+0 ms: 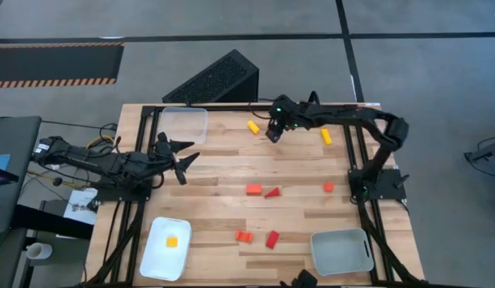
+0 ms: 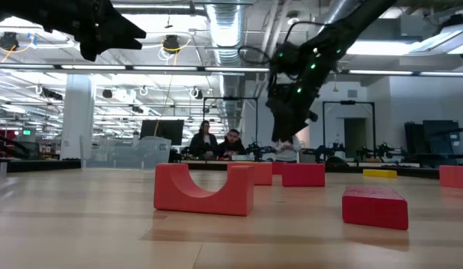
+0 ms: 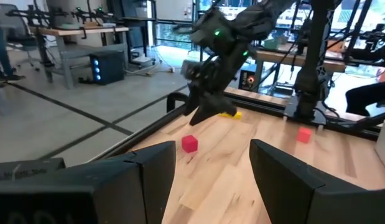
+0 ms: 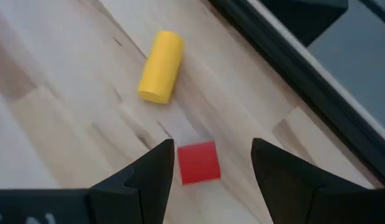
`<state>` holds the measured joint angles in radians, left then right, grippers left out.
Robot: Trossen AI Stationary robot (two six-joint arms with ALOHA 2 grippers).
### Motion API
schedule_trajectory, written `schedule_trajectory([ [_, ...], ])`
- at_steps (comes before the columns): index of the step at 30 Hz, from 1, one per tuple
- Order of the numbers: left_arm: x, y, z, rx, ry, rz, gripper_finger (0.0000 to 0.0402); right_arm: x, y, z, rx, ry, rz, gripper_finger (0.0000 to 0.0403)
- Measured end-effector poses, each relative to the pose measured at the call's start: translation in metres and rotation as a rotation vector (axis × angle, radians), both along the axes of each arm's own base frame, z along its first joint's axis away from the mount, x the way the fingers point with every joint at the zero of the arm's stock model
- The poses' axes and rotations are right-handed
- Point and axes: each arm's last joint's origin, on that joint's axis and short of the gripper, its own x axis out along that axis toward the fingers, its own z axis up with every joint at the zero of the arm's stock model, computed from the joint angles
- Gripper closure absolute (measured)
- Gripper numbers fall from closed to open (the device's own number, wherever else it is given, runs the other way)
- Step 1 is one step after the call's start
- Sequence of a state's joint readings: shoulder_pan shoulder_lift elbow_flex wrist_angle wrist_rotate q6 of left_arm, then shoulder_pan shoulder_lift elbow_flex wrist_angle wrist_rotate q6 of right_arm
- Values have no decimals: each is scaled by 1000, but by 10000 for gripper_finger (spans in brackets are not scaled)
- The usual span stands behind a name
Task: Sort & place blocks by color
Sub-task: Put the top red block into the gray bin
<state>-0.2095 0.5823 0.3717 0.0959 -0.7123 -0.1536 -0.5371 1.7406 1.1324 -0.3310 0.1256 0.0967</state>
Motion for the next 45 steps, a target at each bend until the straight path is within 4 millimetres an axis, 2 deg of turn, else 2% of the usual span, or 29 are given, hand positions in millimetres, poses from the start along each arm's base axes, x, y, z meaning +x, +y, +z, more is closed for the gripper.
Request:
schedule_trajectory([
  [5,1,0,-1,-5,14,-53,207,7,-14,-19,65,110,-9,163],
  [9,1,0,-2,-5,23,-64,207,11,-20,-26,120,105,15,163],
  [27,1,0,-3,-39,20,-60,207,16,-16,-28,161,77,50,163],
  [35,1,-2,-4,-78,7,-107,207,23,-19,-67,214,150,28,163],
  [39,1,-2,-4,-96,0,-118,207,22,-18,-67,203,187,23,163],
  [45,1,-2,-4,-105,-4,-118,207,17,-14,-52,222,171,28,163],
])
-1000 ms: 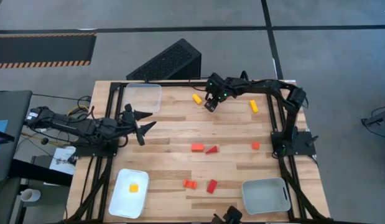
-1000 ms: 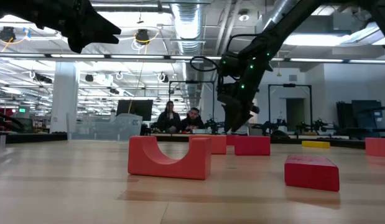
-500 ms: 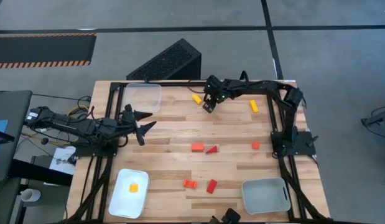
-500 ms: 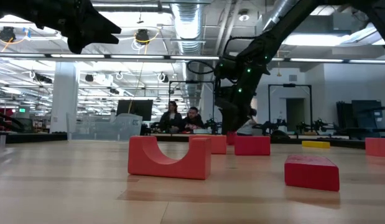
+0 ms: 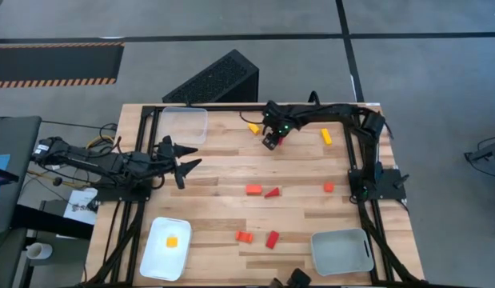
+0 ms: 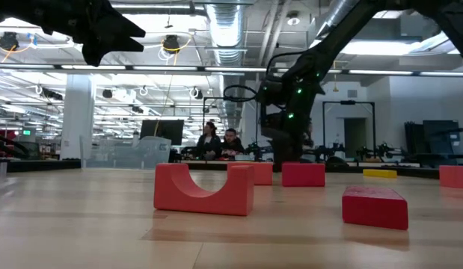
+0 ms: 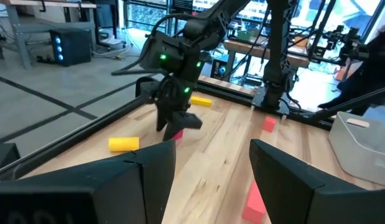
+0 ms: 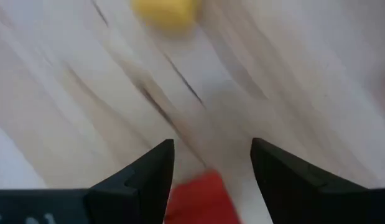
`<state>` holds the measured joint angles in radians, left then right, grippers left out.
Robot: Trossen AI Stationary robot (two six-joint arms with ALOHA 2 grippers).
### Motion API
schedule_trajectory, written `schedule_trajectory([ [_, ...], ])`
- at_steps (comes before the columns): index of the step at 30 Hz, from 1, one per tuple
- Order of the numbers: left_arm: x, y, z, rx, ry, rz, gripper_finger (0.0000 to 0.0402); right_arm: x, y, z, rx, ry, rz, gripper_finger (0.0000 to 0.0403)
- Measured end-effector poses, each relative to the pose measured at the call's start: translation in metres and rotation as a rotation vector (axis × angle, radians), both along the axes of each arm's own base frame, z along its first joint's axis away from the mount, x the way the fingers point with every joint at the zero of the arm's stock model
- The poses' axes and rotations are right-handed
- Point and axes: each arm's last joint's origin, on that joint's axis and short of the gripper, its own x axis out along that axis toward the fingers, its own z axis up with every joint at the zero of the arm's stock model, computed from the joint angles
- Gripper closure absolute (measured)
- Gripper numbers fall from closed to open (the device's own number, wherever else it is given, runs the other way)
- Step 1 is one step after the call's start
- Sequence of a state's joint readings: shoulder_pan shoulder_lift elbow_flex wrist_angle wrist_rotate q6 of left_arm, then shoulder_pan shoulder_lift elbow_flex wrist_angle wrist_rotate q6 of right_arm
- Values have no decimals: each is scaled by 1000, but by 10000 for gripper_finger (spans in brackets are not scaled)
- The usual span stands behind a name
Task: Sort & place blocks by color
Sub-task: Put the top red block into the gray bin
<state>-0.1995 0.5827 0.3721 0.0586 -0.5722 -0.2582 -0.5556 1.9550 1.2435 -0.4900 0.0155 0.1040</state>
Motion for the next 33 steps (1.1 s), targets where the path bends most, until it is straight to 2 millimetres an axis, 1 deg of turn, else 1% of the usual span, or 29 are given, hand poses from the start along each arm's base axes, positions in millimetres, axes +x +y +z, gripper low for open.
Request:
schedule_trajectory([
  [5,0,0,0,-16,-5,-12,207,-8,7,30,-24,-19,-2,163],
  [10,0,-1,0,-18,-5,-16,207,-11,18,45,-28,-32,9,163],
  [12,0,-1,0,-18,-5,-16,207,-13,21,45,-4,-10,-9,163],
  [15,0,-1,0,-19,-5,-15,207,-18,23,37,50,55,-77,163],
  [18,0,-1,0,-20,-6,-15,207,-21,20,25,70,112,-117,163],
  [22,0,-1,0,-23,-6,-25,207,-27,15,18,77,124,-139,162],
  [25,0,-1,0,-24,-5,-33,207,-26,14,18,71,114,-142,162],
  [33,0,-1,0,-26,-6,-33,207,-35,12,34,24,99,-162,162],
])
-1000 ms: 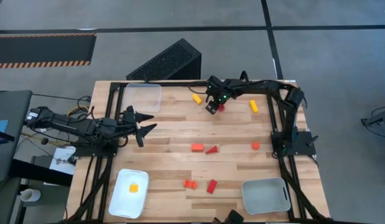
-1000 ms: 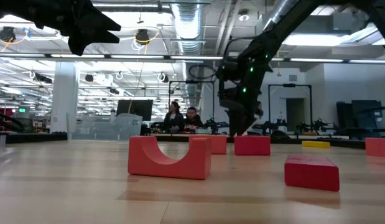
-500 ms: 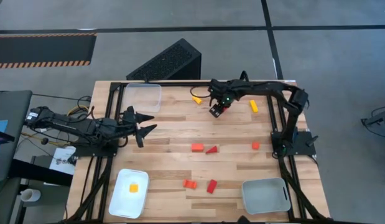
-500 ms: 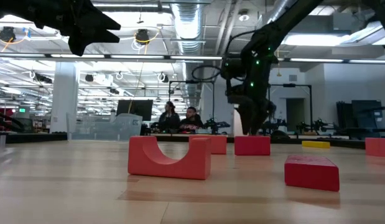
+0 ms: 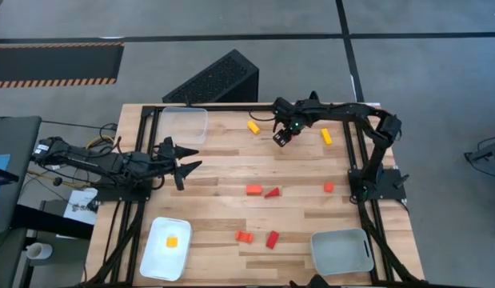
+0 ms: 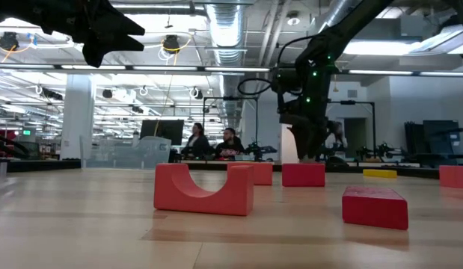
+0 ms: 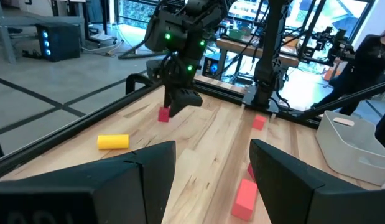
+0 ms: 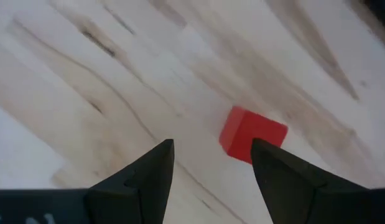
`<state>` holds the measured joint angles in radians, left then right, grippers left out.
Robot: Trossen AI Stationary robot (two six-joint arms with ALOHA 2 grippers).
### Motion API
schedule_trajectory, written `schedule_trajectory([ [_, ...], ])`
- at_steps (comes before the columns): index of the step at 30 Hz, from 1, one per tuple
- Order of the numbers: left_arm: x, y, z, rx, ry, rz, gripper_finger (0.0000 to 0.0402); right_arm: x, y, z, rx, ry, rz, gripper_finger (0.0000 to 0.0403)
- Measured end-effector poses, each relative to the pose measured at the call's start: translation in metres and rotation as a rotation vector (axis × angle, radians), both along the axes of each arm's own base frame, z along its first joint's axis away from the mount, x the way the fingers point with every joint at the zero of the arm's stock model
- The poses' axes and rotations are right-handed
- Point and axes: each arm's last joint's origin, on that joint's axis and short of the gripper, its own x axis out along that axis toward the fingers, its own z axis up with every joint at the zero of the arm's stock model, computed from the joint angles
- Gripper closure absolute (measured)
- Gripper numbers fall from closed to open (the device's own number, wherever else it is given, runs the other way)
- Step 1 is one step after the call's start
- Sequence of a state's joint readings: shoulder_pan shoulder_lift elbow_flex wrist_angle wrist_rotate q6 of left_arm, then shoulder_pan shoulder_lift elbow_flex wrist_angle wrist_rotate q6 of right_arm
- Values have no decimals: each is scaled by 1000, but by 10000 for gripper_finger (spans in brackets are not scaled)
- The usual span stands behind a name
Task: Sort & place blocks by color
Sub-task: Put the top red block into the gray bin
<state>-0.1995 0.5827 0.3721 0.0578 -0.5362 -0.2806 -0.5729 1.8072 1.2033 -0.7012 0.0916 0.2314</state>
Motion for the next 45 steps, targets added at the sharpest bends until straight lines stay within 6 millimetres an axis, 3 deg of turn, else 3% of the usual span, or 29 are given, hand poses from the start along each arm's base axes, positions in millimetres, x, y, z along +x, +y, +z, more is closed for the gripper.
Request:
schedule_trajectory([
  [10,0,0,0,-2,0,-2,207,-10,-13,-1,-46,48,-63,162],
  [19,0,0,-2,-13,15,-9,207,-16,-39,-20,39,-28,-142,162],
  [34,-1,0,-4,-22,31,-4,207,-22,-33,-21,74,55,-180,164],
  [39,-1,0,-4,-30,28,-3,207,-21,-33,-21,70,54,-177,192],
  [45,-1,0,-4,-38,26,-11,207,-21,-33,-21,61,59,-156,265],
])
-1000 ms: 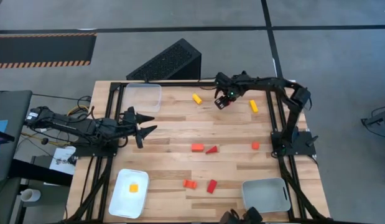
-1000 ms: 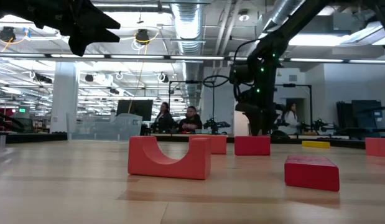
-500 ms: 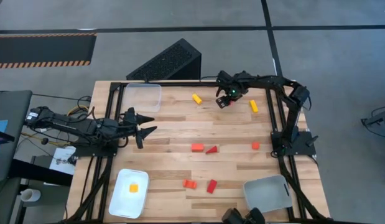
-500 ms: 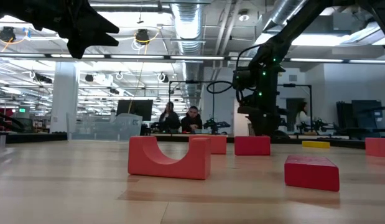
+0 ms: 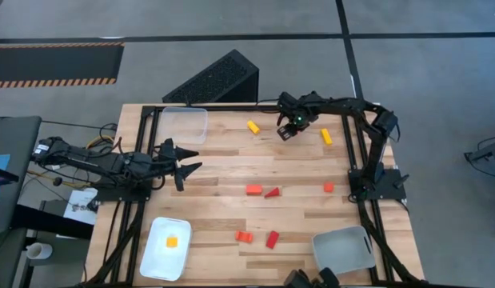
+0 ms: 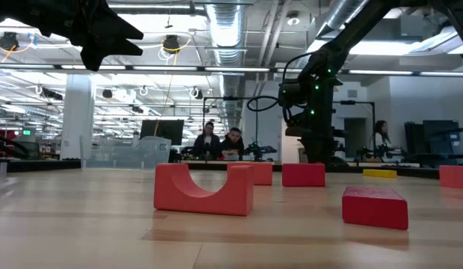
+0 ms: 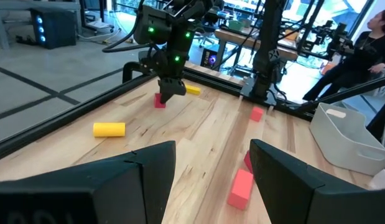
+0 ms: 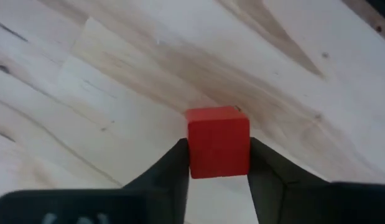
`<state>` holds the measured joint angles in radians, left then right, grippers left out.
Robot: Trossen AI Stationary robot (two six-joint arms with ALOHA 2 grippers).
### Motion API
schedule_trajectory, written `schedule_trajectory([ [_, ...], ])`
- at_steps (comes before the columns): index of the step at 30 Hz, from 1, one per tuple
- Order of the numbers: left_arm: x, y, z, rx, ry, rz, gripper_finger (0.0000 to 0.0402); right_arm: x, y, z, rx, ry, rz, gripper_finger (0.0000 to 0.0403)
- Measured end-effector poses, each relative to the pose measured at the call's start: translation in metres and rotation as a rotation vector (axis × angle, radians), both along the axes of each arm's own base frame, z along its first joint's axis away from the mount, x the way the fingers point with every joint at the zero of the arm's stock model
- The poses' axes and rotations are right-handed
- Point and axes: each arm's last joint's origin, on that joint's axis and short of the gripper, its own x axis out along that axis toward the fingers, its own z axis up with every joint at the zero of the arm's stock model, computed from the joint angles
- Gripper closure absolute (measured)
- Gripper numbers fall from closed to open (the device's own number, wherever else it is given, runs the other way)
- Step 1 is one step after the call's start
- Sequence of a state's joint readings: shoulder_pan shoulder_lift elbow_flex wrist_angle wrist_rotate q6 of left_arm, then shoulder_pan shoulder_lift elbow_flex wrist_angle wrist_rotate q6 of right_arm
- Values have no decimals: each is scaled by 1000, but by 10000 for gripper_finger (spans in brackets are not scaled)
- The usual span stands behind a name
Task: Sort & place blocks by color
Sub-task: Put the top red block into the gray bin
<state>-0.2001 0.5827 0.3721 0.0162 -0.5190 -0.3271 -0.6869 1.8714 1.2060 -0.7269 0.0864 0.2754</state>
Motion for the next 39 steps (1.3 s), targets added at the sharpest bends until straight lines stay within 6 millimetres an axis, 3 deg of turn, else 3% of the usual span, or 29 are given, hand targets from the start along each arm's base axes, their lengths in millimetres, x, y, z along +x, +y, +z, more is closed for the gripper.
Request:
schedule_trajectory([
  [2,0,0,0,0,0,0,207,2,2,1,-3,0,24,290],
  [5,0,0,0,3,1,-1,207,6,9,4,-6,-4,68,293],
  [9,0,0,0,5,5,-1,207,14,32,25,-28,-38,145,293],
  [16,0,0,0,18,10,-3,207,13,100,88,-87,-137,336,293],
  [19,0,0,0,18,10,-3,207,7,140,116,-129,-190,520,293],
  [23,0,0,0,7,8,-18,207,-9,191,143,-141,-270,711,293],
  [29,0,0,0,-16,0,-14,207,-49,254,169,-37,-351,811,293],
  [35,0,-1,-1,-39,-1,-37,207,-98,293,174,182,-230,731,293],
  [39,0,-2,-1,-44,4,-57,207,-116,320,172,328,-148,660,293],
])
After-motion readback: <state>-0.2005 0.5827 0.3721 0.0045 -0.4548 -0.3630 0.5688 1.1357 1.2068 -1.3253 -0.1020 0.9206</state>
